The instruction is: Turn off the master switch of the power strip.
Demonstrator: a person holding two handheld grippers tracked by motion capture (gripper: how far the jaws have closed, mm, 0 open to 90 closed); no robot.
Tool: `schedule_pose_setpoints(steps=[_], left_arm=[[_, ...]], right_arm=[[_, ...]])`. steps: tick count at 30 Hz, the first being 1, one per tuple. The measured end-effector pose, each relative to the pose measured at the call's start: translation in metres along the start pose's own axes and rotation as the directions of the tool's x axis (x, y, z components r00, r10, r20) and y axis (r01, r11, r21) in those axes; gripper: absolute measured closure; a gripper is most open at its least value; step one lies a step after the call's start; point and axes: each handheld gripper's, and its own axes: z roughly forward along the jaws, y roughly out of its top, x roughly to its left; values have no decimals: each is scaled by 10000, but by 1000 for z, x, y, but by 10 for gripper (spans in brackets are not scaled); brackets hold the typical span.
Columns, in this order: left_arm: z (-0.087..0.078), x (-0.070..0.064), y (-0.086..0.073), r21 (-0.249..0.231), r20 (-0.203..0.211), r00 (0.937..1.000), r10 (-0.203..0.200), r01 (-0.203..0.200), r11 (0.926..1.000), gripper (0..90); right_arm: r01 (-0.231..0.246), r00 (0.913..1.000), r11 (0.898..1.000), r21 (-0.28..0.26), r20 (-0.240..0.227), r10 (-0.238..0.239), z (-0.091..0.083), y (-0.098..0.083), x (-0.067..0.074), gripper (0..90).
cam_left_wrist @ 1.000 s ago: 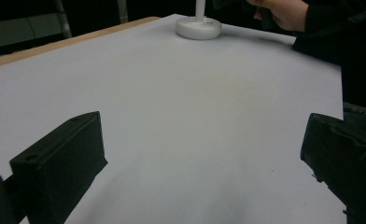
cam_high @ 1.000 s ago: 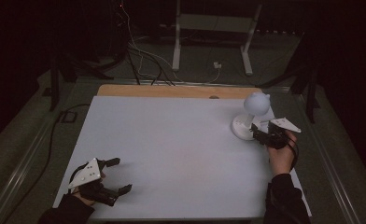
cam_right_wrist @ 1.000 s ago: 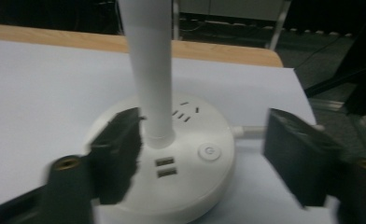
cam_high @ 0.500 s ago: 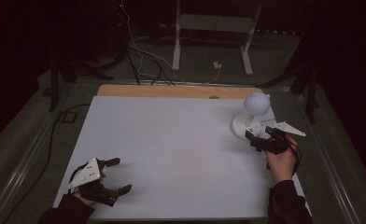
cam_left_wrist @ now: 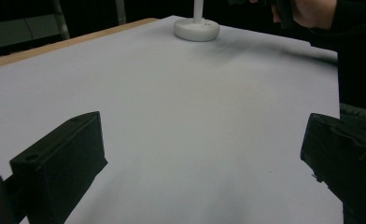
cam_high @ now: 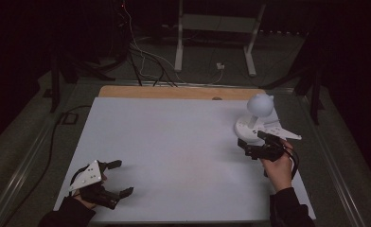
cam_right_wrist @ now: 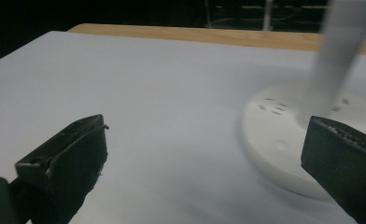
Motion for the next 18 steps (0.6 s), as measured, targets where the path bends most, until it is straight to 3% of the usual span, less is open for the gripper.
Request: schedule_pose_setpoints(steps=[5, 11, 18], left_arm=[[0, 0, 0, 8, 13, 10000, 18, -18, 10000, 4], [0, 0, 0, 30, 6, 10000, 25, -25, 10000, 4], [0, 0, 0, 10, -3, 10000, 43, -43, 10000, 4]], right_arm=[[265, 9968, 9996, 43, -750, -261, -2, -2, 22, 4], [620, 9914, 9980, -114, -1144, -629, -4, -8, 34, 4], [932, 9835, 9953, 242, -1578, -883, -5, -21, 44, 4]])
